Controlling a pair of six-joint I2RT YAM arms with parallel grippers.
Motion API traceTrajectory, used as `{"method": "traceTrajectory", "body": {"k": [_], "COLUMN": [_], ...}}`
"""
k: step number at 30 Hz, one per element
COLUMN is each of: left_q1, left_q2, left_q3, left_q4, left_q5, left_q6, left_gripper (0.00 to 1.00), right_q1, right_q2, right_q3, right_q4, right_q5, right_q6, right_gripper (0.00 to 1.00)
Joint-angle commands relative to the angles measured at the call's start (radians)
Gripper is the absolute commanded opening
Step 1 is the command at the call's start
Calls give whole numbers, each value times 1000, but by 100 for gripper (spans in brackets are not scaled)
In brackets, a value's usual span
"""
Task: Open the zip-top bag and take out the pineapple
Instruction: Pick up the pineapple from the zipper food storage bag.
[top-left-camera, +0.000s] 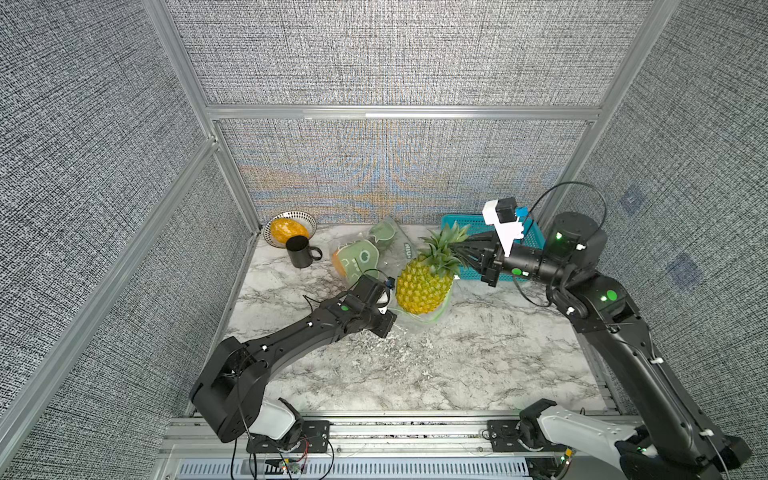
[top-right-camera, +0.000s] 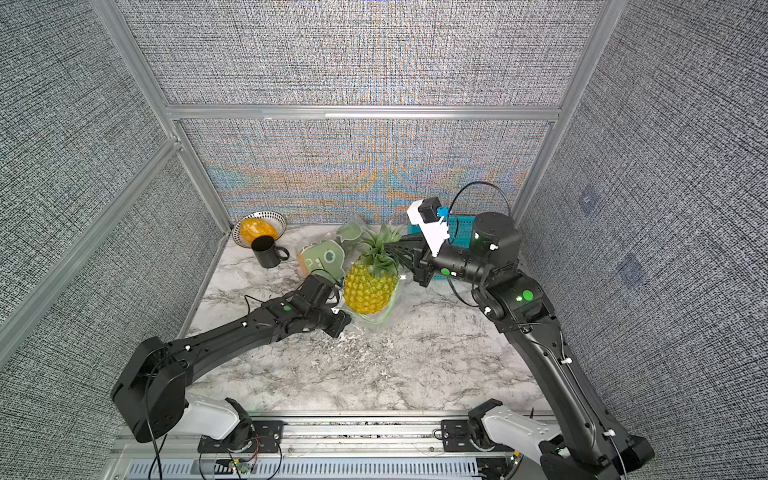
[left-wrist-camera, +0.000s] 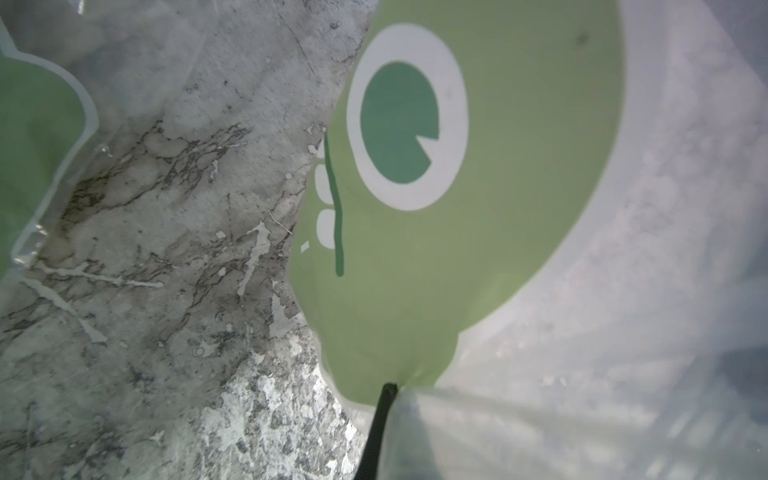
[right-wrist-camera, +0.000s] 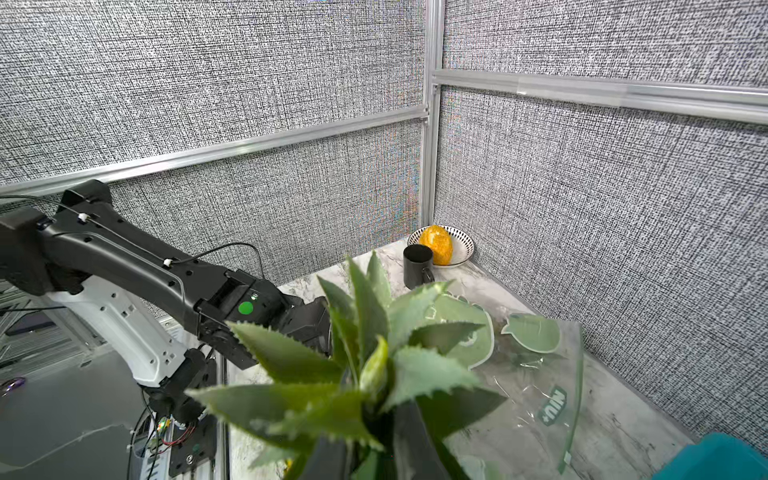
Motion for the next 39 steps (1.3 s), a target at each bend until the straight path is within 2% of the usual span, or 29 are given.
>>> {"method": "traceTrajectory", "body": {"k": [1, 7, 13, 20, 26, 32, 39], "left_q1": [1, 1, 1, 3, 13, 18, 18], "left_q2": [18, 40, 64, 32, 24, -7, 0], "left_q3": [14, 45, 89, 98, 113, 121, 148], "left_q4": [-146, -192, -241, -232, -250, -199, -149], "left_q5": [-41, -55, -64, -53, -47, 51, 171], "left_q6": [-13, -8, -41, -89, -127, -173, -200], "left_gripper": [0, 0, 0, 0, 0, 0, 0], "right_q1": [-7, -28, -58, -111, -139, -141, -139], "right_q2": [-13, -28, -32, -58, -50, -23, -19], "right_q3": [27, 34, 33, -6, 5, -15, -71], "right_q4": [253, 294, 315, 334, 280, 210, 177], "right_q5": [-12, -7, -73, -71, -109, -207, -230], "right_q6": [20, 42, 68, 91, 86, 63, 47], "right_gripper": [0, 0, 0, 0, 0, 0, 0]}}
